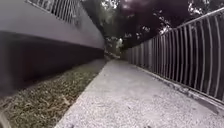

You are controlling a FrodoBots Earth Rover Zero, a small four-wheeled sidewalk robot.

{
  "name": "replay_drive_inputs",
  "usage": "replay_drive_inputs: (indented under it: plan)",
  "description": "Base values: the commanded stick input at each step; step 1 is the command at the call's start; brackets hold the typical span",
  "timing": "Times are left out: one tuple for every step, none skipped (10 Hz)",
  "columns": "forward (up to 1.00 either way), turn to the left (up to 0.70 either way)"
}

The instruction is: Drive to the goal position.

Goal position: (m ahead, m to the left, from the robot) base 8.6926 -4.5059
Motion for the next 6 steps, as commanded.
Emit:
replay_drive_inputs:
  plan:
    - [0.5,0.0]
    - [0.5,0.0]
    - [0.5,0.0]
    - [0.5,0.0]
    - [0.5,0.0]
    - [0.5,0.0]
